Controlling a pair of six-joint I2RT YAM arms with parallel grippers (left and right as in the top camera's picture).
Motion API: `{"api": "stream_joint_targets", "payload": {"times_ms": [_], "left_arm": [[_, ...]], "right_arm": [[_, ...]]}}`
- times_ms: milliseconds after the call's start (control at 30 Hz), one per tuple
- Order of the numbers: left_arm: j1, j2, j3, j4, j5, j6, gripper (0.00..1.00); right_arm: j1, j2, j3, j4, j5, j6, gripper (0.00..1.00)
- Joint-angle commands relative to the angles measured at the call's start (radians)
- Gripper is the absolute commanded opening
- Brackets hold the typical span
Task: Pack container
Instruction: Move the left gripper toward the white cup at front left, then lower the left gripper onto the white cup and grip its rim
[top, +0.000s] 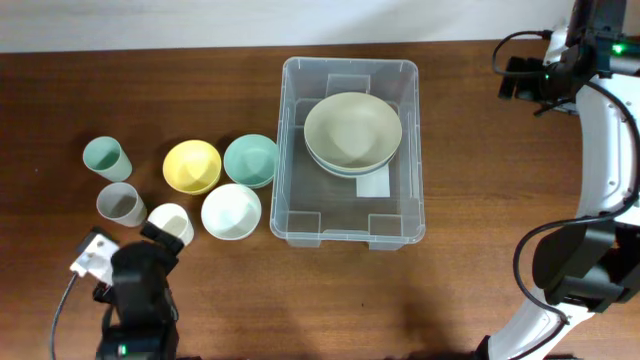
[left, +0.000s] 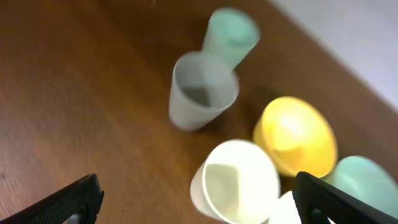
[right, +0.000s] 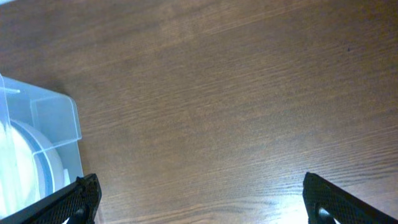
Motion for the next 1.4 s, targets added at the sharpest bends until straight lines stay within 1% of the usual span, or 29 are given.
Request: {"api": "stream_joint_targets", "payload": {"times_ms": [0, 67, 133, 233, 767, 933, 1033, 1200, 1367], "left_arm": [[0.05, 0.156, 0.023, 0.033, 0.171, -0.077, 1.0], [0.071, 0.232, 0.051, 0.031, 0.241, -0.076, 1.0], [0.085, 0.285, 0.088, 0.013, 0.251, -0.075, 0.99], [0.096, 0.347, 0.148, 0.006, 0.305, -0.021, 1.0], [0.096, 0.377, 0.155, -0.026, 0.298, -0.017, 0.99], [0.119, 0.443, 0.155, 0.01, 0.289, -0.025, 0.99], [0.157, 0.497, 0.155, 0.049, 0.321, -0.028, 0.98], [0.188, 0.568, 0.155, 0.101, 0.348, -0.028, 0.89], [0.189, 0.632, 0.155, 0.129, 0.348, -0.028, 0.89]], "right_arm": [[-0.005, -0.01, 0.009, 0.0, 0.009, 0.01, 0.99], [-0.005, -0.01, 0.009, 0.0, 0.008, 0.01, 0.99], [-0.005, -0.01, 0.009, 0.0, 0.008, 0.01, 0.99], [-0.005, -0.01, 0.009, 0.0, 0.009, 0.01, 0.99], [-0.005, -0.01, 0.009, 0.0, 0.009, 0.01, 0.99], [-0.005, -0.01, 0.009, 0.0, 0.008, 0.01, 0.99], [-0.005, -0.01, 0.009, 0.0, 0.008, 0.01, 0.99], [-0.005, -0.01, 0.009, 0.0, 0.008, 0.01, 0.99], [-0.005, -0.01, 0.009, 0.0, 0.009, 0.01, 0.99]]}}
